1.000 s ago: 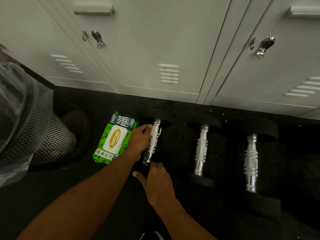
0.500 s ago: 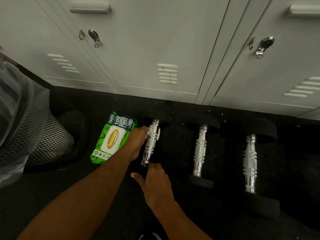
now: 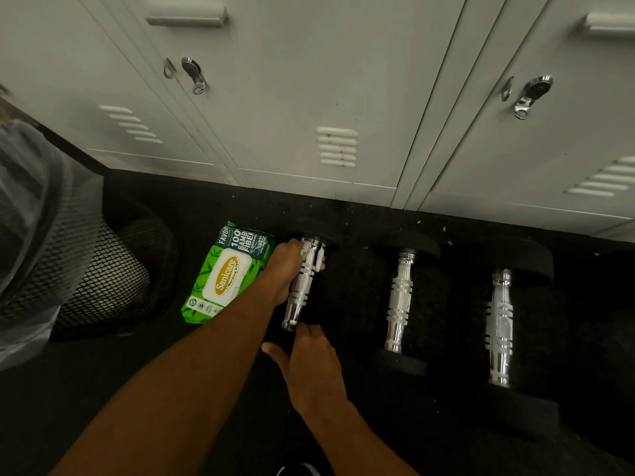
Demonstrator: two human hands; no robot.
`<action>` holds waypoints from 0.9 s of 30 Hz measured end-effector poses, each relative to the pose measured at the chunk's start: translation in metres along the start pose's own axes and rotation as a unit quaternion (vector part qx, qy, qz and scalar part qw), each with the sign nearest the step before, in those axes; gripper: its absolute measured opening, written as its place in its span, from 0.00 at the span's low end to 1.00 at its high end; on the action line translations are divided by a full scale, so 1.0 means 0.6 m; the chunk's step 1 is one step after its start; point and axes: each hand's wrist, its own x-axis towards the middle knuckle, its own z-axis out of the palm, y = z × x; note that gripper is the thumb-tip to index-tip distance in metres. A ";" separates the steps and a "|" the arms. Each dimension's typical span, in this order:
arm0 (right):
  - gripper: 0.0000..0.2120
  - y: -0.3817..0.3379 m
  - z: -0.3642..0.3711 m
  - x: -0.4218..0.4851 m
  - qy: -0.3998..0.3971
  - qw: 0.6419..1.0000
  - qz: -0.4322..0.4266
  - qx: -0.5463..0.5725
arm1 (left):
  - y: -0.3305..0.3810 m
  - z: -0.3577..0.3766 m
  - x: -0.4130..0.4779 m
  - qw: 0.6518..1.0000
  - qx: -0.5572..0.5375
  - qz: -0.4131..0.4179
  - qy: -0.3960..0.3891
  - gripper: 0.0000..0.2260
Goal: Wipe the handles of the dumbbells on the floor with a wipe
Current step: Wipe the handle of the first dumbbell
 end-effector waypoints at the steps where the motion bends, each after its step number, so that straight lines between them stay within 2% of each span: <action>1: 0.37 0.000 -0.001 -0.001 0.000 1.000 0.001 -0.001 | -0.007 -0.001 -0.002 1.000 0.014 0.003 -0.006 0.19; 8: 0.34 -0.004 -0.001 -0.002 0.000 1.000 0.014 0.025 | -0.039 -0.030 -0.024 0.996 0.088 -0.014 -0.025 0.21; 11: 0.34 -0.005 -0.002 0.000 -0.006 1.000 0.015 0.024 | -0.048 -0.048 -0.029 0.987 0.150 -0.051 -0.008 0.22; 14: 0.34 -0.006 -0.002 0.000 -0.008 1.000 0.014 0.023 | -0.059 -0.063 -0.027 0.970 0.232 -0.072 0.003 0.19; 17: 0.33 -0.006 0.000 0.000 -0.001 1.000 0.010 0.030 | -0.056 -0.067 -0.029 0.961 0.262 -0.087 0.000 0.14; 20: 0.34 -0.007 0.000 0.002 -0.002 1.000 0.011 0.026 | -0.055 -0.066 -0.023 0.967 0.229 -0.106 0.009 0.15; 23: 0.34 -0.009 -0.001 0.003 -0.005 1.000 0.013 0.025 | -0.044 -0.054 -0.023 0.983 0.122 -0.135 0.000 0.17; 25: 0.33 -0.010 -0.002 0.004 -0.002 1.000 0.010 0.016 | -0.032 -0.042 -0.021 0.990 0.046 -0.132 0.001 0.18; 27: 0.32 -0.010 -0.004 0.003 0.002 1.000 0.007 0.006 | -0.017 -0.031 -0.017 0.993 0.017 -0.116 0.006 0.19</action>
